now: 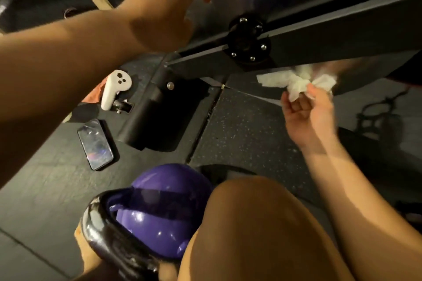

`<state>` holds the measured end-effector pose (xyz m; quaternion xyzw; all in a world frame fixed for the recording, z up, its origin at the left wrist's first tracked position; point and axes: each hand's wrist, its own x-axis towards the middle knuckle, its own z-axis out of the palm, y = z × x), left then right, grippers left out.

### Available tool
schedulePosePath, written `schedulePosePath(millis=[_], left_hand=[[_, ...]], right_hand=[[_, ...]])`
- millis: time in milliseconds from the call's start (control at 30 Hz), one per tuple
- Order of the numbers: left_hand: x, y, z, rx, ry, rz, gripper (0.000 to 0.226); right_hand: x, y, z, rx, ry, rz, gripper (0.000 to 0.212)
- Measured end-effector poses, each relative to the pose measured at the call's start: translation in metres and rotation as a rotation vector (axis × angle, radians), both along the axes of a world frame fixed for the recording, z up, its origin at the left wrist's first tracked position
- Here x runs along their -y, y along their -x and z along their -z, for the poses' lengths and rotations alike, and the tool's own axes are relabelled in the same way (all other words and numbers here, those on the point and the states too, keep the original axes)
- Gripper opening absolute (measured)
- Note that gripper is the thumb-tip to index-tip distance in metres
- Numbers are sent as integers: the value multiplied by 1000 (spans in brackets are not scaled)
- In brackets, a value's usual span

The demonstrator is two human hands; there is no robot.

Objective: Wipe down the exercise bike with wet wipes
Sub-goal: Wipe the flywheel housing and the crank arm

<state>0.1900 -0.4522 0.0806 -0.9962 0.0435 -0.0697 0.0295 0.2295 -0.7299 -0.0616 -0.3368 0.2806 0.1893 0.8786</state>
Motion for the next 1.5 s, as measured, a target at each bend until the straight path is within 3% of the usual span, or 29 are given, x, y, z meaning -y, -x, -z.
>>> schedulePosePath(millis=[100,233,367,567,667,833,933,1000,1067,1233,1367,1500], left_hand=[[2,0,-1,21,37,36,42],[3,-1,-1,45,40,3,43],[6,-1,-5,37,70,13,42],[3,2,-2,-22,109,16,42],[4,2,-6,-61,160,23,39],[5,3,-13,-123,173,-13,38],[13,1,-16,-139,182,-65,38],[16,3,-18,-130,177,-80,35],[30,4,-16,-40,207,-6,33],[120,24,21,-182,394,-156,86],[144,29,30,-228,366,-236,90],[144,30,37,-186,329,-197,91]], right_hand=[[-52,1,26,-87,-49,-162,11],[-135,-9,56,-172,118,-390,29],[-122,-10,54,-116,89,-335,17],[2,-13,17,-200,125,-38,13],[21,-2,-26,-91,71,52,20],[30,3,-87,105,-158,161,11],[7,9,-55,-35,-217,41,9],[-13,12,-33,-202,-130,-5,10],[-23,9,-26,-250,-34,-20,19],[18,-6,-72,-126,-121,-2,22],[43,-7,-99,-79,-202,107,32],[26,-12,-78,-169,-114,48,27]])
